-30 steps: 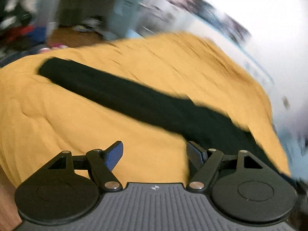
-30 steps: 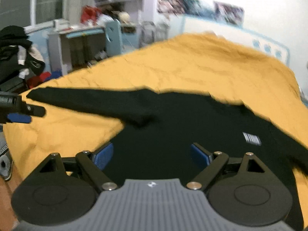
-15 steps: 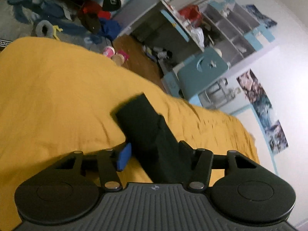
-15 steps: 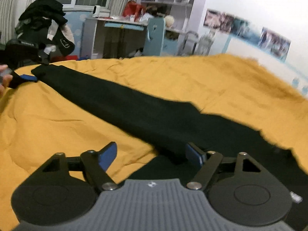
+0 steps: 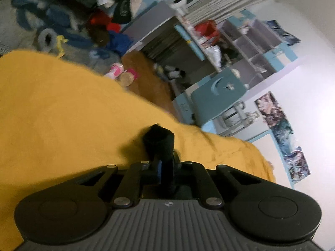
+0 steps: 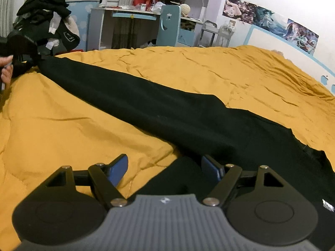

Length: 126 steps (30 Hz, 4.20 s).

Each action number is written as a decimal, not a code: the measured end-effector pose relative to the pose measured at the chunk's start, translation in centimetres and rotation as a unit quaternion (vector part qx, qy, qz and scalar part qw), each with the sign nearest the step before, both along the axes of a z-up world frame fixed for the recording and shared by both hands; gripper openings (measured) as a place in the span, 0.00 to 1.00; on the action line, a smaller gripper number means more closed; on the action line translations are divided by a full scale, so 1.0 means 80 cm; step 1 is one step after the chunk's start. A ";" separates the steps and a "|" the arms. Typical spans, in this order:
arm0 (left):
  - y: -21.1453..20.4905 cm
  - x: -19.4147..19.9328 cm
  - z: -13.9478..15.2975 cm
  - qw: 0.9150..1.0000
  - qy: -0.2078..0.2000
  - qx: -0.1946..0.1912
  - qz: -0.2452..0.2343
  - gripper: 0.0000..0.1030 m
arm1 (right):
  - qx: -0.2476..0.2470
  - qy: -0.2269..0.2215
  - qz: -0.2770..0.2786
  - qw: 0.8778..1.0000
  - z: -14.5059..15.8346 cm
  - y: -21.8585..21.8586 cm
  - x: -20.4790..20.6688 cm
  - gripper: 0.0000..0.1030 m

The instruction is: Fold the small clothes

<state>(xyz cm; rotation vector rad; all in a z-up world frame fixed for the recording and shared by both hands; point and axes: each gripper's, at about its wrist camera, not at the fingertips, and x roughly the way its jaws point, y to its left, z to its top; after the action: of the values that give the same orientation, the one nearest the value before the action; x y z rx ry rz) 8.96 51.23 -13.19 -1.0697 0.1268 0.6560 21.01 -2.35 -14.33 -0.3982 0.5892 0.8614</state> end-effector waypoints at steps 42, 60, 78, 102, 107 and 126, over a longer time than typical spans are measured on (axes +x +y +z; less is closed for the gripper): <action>-0.562 0.335 0.073 0.779 -0.031 0.120 -0.614 0.56 | 0.208 0.142 -0.375 0.892 -0.024 -0.533 0.093 0.73; -0.353 0.303 -0.048 0.892 0.111 0.027 -0.436 0.56 | 0.244 0.197 -0.396 0.863 -0.054 -0.495 0.264 0.00; -0.343 0.254 -0.027 0.909 0.100 0.043 -0.402 0.56 | 0.246 0.189 -0.487 0.817 -0.080 -0.548 0.235 0.53; -0.376 0.290 -0.041 0.888 0.134 0.063 -0.435 0.56 | 0.214 0.231 -0.483 0.817 -0.095 -0.541 0.188 0.12; -0.384 0.295 -0.044 0.868 0.186 0.092 -0.452 0.59 | 0.193 0.141 -0.512 0.825 -0.058 -0.541 0.162 0.35; -0.556 0.297 0.031 0.820 0.136 0.113 -0.545 0.63 | 0.252 0.152 -0.421 0.858 -0.058 -0.576 0.171 0.54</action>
<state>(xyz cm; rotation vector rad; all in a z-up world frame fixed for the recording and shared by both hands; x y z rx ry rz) 32.72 6.76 -10.73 -0.5094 0.8266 -0.2378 34.69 -48.39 -18.97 0.4787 0.7126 0.1909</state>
